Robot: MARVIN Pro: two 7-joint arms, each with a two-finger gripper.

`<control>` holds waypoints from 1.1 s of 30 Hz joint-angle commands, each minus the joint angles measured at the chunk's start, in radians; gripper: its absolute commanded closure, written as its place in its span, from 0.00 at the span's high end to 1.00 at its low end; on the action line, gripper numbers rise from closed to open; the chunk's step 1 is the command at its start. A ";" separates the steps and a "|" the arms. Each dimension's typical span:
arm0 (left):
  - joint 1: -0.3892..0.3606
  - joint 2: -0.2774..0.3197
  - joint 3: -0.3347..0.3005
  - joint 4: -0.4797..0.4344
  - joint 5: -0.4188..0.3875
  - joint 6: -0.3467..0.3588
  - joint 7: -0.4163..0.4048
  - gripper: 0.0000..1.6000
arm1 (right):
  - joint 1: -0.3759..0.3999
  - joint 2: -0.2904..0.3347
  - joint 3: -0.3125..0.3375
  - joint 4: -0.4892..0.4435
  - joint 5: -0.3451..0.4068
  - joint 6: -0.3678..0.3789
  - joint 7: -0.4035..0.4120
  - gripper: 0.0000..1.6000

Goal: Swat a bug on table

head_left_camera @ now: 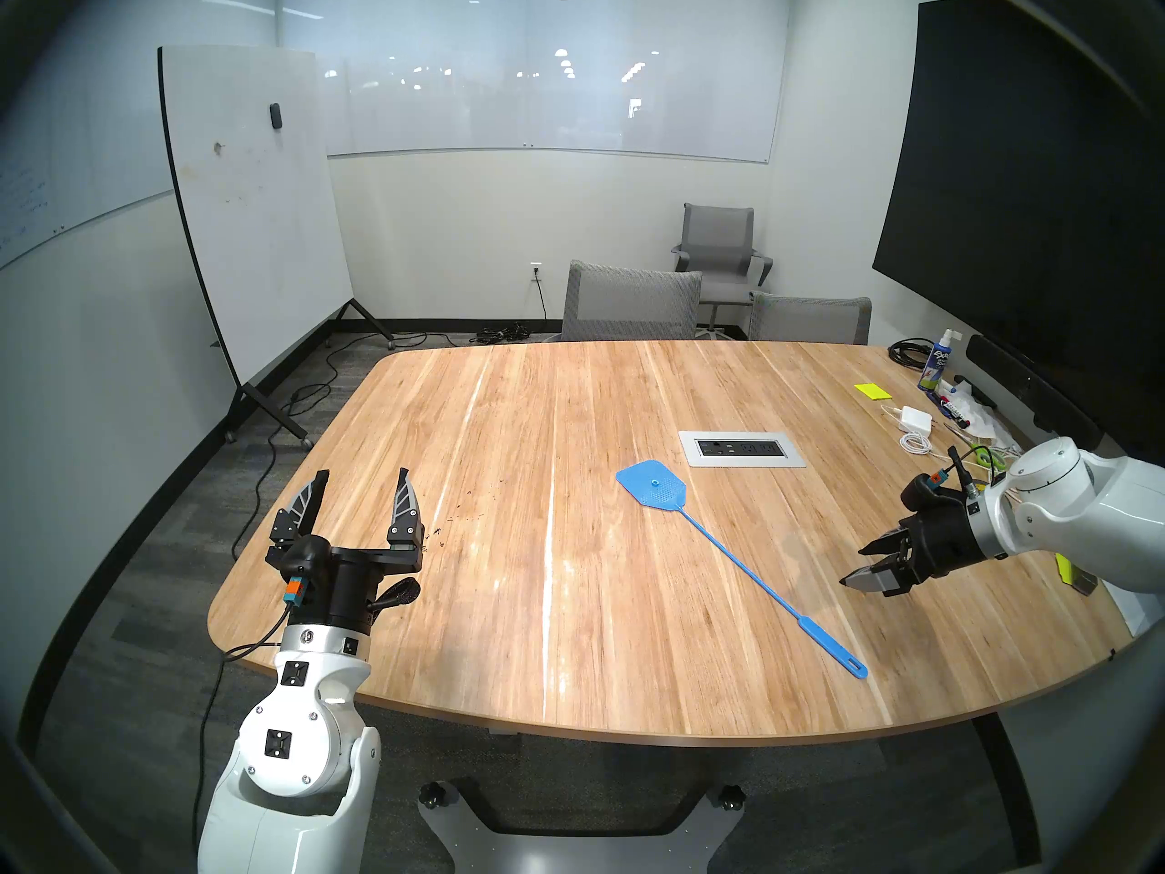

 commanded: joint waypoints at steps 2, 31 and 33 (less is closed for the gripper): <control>-0.002 0.000 0.001 -0.015 0.001 -0.005 -0.001 1.00 | -0.014 0.001 -0.027 -0.017 0.026 -0.127 -0.022 1.00; -0.004 0.000 0.002 -0.016 0.001 -0.006 -0.001 1.00 | -0.076 0.003 -0.123 -0.077 0.071 -0.577 -0.437 1.00; -0.004 0.000 0.002 -0.016 0.001 -0.006 -0.001 1.00 | -0.078 0.003 -0.126 -0.081 0.071 -0.588 -0.449 1.00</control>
